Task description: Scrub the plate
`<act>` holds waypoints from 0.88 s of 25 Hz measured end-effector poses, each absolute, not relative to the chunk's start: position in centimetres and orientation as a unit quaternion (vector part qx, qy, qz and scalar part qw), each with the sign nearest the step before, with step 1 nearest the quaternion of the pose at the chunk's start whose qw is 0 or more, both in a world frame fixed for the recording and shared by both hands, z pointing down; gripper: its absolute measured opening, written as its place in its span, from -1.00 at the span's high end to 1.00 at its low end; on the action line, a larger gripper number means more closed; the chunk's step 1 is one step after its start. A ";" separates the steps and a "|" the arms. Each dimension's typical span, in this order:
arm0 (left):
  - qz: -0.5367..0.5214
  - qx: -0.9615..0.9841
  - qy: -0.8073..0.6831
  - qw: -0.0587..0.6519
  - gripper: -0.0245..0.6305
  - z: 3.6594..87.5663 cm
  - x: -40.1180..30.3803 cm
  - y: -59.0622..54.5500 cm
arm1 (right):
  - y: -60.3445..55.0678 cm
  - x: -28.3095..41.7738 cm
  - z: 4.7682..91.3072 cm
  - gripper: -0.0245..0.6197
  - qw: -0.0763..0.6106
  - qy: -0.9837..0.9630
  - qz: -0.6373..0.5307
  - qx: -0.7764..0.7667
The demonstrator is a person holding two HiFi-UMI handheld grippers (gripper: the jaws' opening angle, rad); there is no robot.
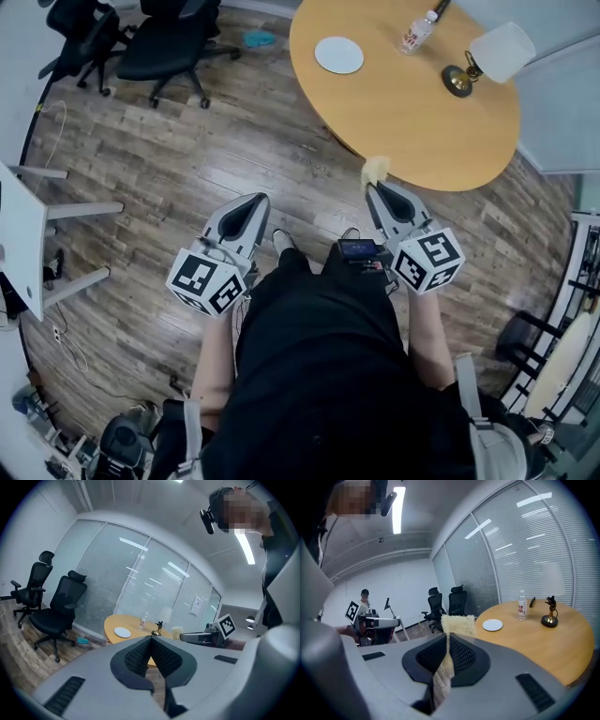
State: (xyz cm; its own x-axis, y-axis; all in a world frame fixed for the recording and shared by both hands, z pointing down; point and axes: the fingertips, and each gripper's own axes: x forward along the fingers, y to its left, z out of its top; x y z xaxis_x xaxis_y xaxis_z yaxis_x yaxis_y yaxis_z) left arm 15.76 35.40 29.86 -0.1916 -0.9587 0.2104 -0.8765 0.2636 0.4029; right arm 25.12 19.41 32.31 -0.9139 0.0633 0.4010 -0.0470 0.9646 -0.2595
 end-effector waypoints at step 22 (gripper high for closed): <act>-0.128 0.614 -0.732 0.268 0.89 32.7 8.0 32.2 | 16.6 17.5 33.1 0.84 0.203 -0.970 0.133 0.023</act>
